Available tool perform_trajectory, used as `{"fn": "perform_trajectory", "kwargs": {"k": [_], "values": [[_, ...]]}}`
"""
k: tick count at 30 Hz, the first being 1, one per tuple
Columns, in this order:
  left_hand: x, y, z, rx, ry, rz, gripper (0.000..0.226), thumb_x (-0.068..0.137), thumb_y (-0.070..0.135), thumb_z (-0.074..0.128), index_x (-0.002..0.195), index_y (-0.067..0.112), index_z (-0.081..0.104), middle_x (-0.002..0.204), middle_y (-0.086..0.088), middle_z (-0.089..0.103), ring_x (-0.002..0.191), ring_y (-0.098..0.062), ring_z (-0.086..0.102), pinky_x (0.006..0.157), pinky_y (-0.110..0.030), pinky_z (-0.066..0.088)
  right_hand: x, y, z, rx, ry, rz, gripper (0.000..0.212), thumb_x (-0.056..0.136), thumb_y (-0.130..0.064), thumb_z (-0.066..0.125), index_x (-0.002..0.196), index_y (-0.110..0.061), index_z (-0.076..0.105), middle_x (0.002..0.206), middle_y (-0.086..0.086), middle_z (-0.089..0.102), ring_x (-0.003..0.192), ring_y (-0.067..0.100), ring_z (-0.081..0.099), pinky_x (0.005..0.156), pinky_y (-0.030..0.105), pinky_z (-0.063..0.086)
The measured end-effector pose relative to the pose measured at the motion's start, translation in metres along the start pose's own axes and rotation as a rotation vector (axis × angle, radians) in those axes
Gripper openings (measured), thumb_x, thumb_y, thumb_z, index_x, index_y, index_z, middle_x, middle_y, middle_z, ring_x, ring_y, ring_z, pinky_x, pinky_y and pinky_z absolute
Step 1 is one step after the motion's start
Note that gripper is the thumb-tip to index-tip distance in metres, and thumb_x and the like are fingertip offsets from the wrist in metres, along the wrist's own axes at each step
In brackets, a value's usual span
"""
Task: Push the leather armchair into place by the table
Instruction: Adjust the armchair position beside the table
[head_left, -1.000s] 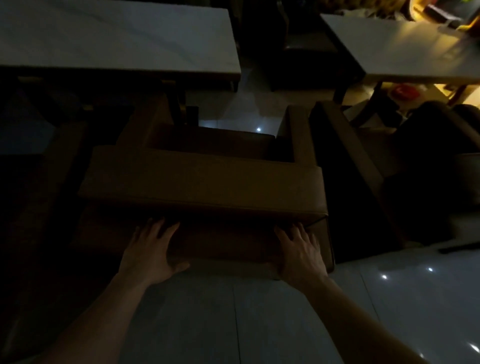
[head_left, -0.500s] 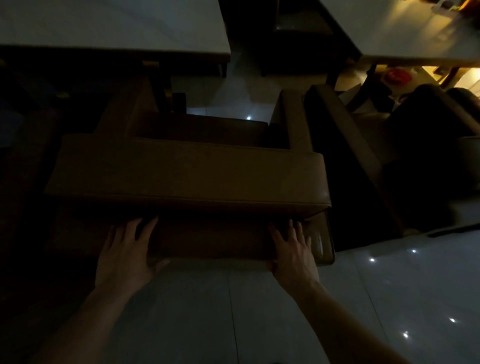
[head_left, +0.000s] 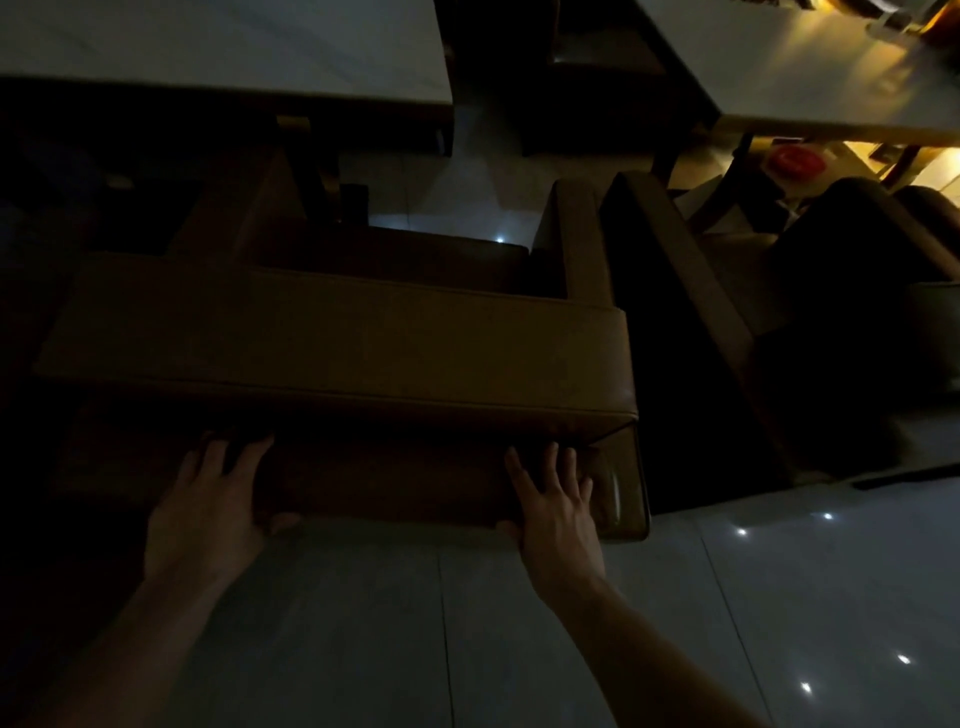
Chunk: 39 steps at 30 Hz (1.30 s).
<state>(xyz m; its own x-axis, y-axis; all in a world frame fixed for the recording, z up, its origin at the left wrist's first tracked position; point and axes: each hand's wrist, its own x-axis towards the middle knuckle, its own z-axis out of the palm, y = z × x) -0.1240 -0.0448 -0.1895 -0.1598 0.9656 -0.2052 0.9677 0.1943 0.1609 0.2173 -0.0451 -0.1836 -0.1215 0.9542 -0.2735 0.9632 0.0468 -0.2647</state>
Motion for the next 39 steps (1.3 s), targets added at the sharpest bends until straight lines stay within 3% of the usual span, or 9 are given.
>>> {"fn": "perform_trajectory", "kwargs": {"k": [14,20,27,30,36,39], "values": [[-0.015,0.024,0.003,0.004,0.003,-0.068,0.091,0.069,0.062,0.075,0.146,0.033,0.035,0.151,-0.014,0.032,0.136,-0.039,0.03,0.089,-0.06,0.05,0.0,0.027,0.005,0.054,0.038,-0.06,0.079,0.097,-0.035,0.055,0.155,-0.035,0.001,0.162,0.021,-0.008,0.146,0.043,-0.016,0.119,0.059,0.003],[-0.047,0.072,0.016,-0.006,-0.025,-0.102,0.092,0.072,0.065,0.07,0.149,0.037,0.028,0.154,-0.013,0.027,0.138,-0.037,0.027,0.087,-0.058,0.049,-0.008,0.075,-0.01,0.007,0.048,-0.072,0.083,0.093,-0.029,0.063,0.155,-0.033,0.009,0.162,0.022,0.001,0.147,0.043,-0.009,0.118,0.062,0.01],[-0.081,0.129,0.028,0.094,-0.043,-0.137,0.088,0.07,0.071,0.066,0.145,0.033,0.039,0.141,-0.011,0.041,0.128,-0.035,0.036,0.083,-0.052,0.049,-0.02,0.13,-0.032,-0.037,0.008,-0.075,0.084,0.091,-0.028,0.064,0.155,-0.035,0.009,0.163,0.018,0.0,0.148,0.038,-0.01,0.119,0.059,0.007],[-0.093,0.148,0.034,0.134,-0.059,-0.157,0.09,0.068,0.076,0.062,0.144,0.032,0.041,0.135,-0.012,0.045,0.123,-0.034,0.04,0.089,-0.051,0.045,-0.026,0.148,-0.039,-0.065,-0.018,-0.071,0.086,0.091,-0.03,0.064,0.154,-0.036,0.007,0.163,0.015,-0.003,0.148,0.036,-0.013,0.12,0.059,0.007],[-0.101,0.186,0.033,0.108,-0.146,-0.21,0.1,0.069,0.09,0.035,0.152,0.041,0.005,0.156,-0.005,0.018,0.14,-0.028,0.022,0.111,-0.044,0.03,-0.03,0.177,-0.053,-0.088,-0.044,-0.071,0.088,0.09,-0.031,0.067,0.153,-0.04,0.007,0.164,0.013,-0.003,0.149,0.035,-0.011,0.12,0.057,0.007],[-0.104,0.188,0.032,0.172,-0.171,-0.209,0.107,0.061,0.092,0.038,0.151,0.035,0.023,0.151,-0.012,0.031,0.131,-0.037,0.038,0.103,-0.054,0.04,-0.03,0.178,-0.057,-0.11,-0.066,-0.088,0.086,0.09,-0.033,0.065,0.153,-0.039,0.007,0.164,0.014,-0.001,0.149,0.036,-0.008,0.119,0.056,0.009]]}}
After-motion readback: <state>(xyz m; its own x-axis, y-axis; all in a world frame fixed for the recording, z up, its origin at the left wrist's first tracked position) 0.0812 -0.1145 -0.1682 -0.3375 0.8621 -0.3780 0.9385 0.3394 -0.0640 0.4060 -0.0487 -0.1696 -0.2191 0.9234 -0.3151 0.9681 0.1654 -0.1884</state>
